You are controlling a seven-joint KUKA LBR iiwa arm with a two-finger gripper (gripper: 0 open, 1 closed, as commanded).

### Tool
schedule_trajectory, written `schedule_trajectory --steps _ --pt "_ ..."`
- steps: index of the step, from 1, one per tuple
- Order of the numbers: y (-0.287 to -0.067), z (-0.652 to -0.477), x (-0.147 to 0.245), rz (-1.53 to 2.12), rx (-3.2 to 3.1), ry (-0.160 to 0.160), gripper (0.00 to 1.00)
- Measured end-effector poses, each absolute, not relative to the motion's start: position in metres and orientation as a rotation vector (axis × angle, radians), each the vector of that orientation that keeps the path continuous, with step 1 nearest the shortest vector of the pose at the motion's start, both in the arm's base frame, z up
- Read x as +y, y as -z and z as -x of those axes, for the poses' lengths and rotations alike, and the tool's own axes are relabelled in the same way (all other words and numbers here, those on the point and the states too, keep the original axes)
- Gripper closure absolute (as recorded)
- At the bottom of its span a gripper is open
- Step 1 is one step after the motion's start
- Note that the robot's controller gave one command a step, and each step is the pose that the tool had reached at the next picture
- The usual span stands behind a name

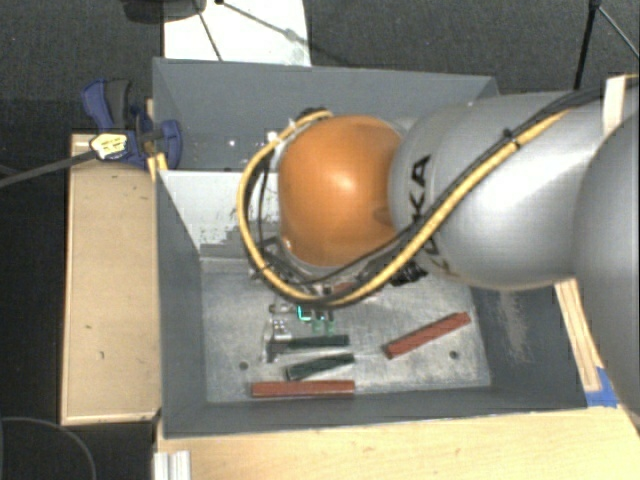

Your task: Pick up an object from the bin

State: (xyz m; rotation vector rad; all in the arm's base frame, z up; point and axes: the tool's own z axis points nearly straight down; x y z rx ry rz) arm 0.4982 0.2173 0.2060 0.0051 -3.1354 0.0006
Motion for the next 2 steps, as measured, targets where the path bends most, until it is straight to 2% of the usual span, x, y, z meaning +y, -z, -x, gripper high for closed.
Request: schedule_trajectory --steps 1,2 --pt "-0.21 -0.5 0.216 0.002 -3.143 0.002 0.0" --pt "-0.165 -0.495 0.205 -0.086 -3.149 0.005 0.0"
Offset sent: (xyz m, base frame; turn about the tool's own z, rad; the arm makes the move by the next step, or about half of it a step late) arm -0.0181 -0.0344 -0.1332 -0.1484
